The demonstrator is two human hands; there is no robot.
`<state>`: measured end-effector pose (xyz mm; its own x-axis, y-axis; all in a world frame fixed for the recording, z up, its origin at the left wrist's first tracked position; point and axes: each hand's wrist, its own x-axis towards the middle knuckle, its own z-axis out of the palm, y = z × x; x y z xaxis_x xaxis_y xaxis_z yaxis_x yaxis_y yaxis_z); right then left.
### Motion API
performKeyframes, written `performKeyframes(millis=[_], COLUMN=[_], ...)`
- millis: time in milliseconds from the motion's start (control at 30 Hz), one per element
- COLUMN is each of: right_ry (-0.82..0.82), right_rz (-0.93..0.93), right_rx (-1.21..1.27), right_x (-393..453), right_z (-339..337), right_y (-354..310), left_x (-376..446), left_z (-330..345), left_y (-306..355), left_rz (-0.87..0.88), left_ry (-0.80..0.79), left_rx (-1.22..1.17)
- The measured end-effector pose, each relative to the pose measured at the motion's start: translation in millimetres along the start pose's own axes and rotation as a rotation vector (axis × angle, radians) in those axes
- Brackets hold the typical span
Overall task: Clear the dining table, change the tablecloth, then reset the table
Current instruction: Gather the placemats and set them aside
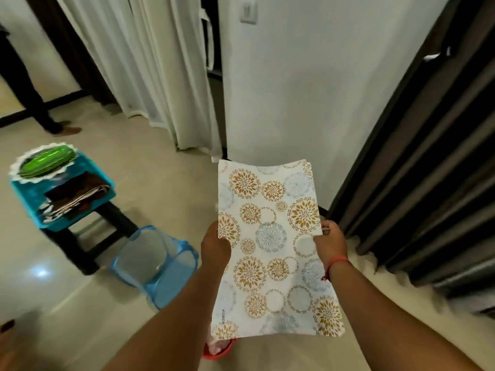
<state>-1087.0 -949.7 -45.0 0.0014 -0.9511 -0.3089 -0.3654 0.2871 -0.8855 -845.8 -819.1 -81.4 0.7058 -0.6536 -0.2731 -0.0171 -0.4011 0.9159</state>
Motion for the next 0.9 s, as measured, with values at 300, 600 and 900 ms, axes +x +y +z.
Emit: performKeyframes(millis=[300, 600, 900], right_ry=[0.142, 0.097, -0.086], right_rz=[0.050, 0.032, -0.077], right_rx=[0.009, -0.069, -0.153], right_x=[77, 235, 379], right_z=[-74, -35, 128], right_y=[9, -62, -177], left_x=[41, 193, 379], left_z=[127, 194, 120], left_y=[36, 87, 150], left_rz=[0.047, 0.002, -0.089], left_ry=[-0.042, -0.051, 0.066], left_rx=[0.044, -0.050, -0.127])
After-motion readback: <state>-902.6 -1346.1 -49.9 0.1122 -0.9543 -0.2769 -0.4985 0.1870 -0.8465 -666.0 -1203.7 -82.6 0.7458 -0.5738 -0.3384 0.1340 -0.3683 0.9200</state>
